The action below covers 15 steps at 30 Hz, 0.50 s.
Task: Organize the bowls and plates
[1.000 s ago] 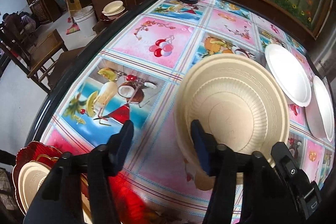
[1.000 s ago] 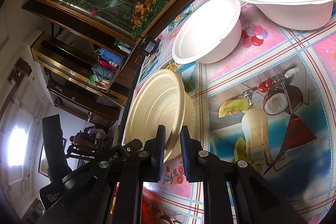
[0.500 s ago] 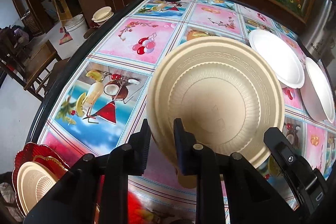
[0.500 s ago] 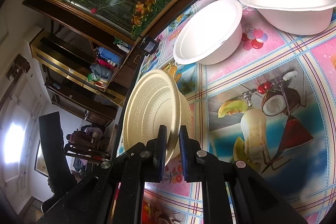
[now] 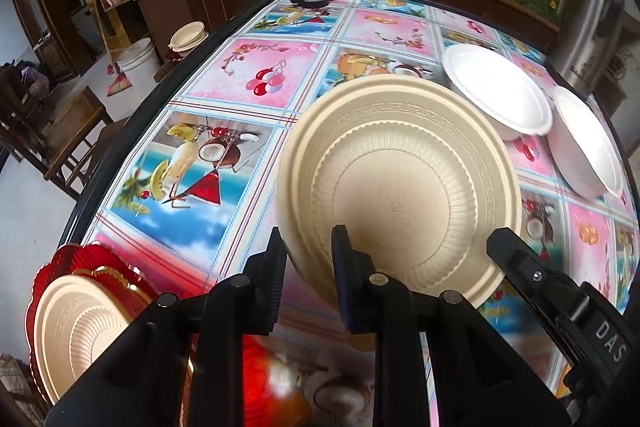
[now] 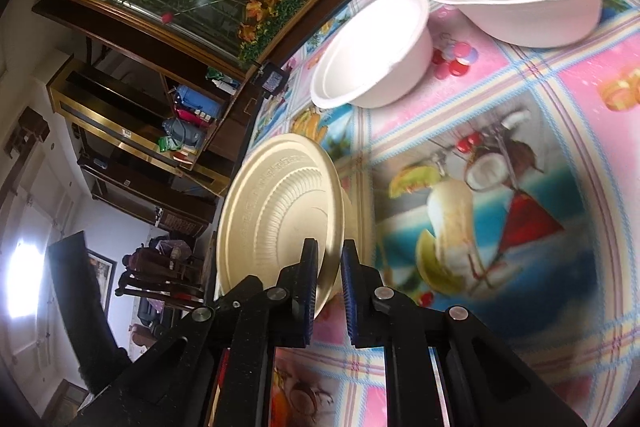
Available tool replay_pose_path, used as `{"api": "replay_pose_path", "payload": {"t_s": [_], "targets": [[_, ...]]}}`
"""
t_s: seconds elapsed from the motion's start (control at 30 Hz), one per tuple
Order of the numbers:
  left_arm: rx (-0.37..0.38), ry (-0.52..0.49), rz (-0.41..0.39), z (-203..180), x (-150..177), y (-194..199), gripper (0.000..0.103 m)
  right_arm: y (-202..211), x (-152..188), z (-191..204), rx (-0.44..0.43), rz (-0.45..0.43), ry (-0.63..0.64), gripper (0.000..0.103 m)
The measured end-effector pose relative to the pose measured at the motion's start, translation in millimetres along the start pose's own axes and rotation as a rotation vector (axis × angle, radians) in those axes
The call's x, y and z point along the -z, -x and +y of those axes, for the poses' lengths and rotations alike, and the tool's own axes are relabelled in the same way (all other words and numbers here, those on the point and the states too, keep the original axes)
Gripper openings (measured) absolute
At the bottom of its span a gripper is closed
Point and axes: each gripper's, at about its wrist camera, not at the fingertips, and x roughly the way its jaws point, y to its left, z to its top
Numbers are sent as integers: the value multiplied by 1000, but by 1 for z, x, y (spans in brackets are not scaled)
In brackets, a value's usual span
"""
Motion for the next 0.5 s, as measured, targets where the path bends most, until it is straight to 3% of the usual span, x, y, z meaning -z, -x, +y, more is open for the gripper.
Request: {"api": "replay_pose_path", "payload": {"t_s": [0.17, 0.5], "targets": [[38, -32, -35, -2, 16, 19, 21, 25, 13, -1, 1, -21, 21, 11], [67, -95, -181, 0, 48, 76, 20, 80, 50, 5, -69, -87, 80, 12]]}}
